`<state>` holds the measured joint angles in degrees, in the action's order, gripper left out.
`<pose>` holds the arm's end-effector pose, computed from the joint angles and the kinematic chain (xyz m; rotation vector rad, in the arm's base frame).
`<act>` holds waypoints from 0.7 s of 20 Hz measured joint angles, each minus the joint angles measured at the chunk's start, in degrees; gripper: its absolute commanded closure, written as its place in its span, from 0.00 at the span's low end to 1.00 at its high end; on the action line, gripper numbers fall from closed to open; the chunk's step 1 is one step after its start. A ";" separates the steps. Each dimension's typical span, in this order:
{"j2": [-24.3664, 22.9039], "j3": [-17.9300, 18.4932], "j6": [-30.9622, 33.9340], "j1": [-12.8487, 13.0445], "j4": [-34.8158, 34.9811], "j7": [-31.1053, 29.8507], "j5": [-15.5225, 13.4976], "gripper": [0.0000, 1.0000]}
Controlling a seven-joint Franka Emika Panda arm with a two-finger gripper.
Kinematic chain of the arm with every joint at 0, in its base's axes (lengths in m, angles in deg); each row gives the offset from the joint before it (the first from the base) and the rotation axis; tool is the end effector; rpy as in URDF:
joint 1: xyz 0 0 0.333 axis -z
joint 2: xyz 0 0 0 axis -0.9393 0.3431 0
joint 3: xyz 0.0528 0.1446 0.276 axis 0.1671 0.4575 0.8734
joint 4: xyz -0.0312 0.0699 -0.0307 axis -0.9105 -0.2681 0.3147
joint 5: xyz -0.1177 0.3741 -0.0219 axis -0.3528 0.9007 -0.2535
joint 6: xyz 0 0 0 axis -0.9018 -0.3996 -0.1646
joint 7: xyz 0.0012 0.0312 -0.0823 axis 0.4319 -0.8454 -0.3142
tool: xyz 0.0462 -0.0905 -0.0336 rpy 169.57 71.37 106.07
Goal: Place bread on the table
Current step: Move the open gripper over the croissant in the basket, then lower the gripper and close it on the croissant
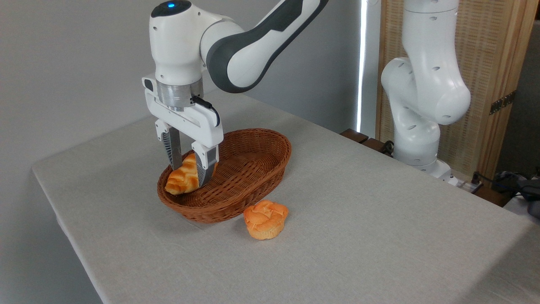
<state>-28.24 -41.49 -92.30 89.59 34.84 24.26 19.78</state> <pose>0.5273 -0.2072 0.4449 2.8682 -0.8737 0.1931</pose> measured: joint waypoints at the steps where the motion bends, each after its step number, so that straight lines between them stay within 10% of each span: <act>1: 0.03 0.00 0.00 0.14 0.05 0.00 0.00 0.00; 4: 0.03 0.01 0.00 0.23 0.28 0.12 0.01 0.07; 10: 0.03 0.02 0.00 0.34 0.87 0.24 1.09 0.70; 14: 0.05 0.02 -0.01 0.39 1.49 1.27 1.29 0.79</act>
<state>-28.19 -41.47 -92.31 89.98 36.32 25.54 21.07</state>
